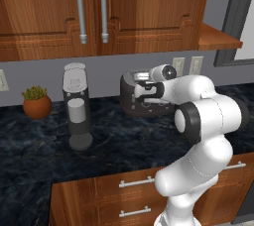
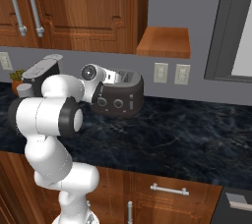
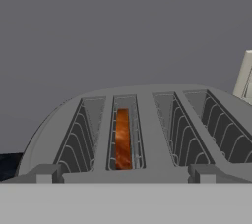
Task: Start the toaster. Once the lever pops up, take the bread to the plate on the dining counter.
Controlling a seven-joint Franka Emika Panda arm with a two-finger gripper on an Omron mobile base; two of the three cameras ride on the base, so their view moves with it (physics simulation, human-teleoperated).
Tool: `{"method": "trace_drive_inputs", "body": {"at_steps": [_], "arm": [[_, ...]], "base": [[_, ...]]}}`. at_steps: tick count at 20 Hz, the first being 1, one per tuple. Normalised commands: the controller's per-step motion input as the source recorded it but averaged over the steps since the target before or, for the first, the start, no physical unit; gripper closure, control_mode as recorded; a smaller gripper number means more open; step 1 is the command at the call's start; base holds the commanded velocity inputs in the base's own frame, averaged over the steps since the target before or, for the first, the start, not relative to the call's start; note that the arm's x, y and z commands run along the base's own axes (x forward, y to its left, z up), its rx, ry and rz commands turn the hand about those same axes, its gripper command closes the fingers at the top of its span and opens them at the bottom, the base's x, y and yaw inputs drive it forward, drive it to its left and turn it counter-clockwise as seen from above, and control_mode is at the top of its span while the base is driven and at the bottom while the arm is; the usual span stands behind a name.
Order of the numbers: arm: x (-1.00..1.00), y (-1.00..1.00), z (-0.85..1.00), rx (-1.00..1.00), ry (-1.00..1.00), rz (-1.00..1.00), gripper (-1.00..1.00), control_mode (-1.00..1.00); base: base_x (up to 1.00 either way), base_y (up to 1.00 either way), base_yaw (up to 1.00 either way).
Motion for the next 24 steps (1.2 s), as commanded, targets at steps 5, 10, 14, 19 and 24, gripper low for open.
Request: {"method": "trace_drive_inputs", "body": {"at_steps": [5, 10, 14, 19, 24], "arm": [[0.0, 0.0, 0.0, 0.0, 0.0, 0.0, -1.0, -1.0], [0.0, 0.0, 0.0, 0.0, 0.0, 0.0, -1.0, -1.0], [0.0, 0.0, 0.0, 0.0, 0.0, 0.0, -1.0, -1.0], [0.0, 0.0, 0.0, 0.0, 0.0, 0.0, -1.0, -1.0], [0.0, 0.0, 0.0, 0.0, 0.0, 0.0, -1.0, -1.0]], "base": [[0.0, 0.0, 0.0], [0.0, 0.0, 0.0], [0.0, 0.0, 0.0], [0.0, 0.0, 0.0], [0.0, 0.0, 0.0]]}}
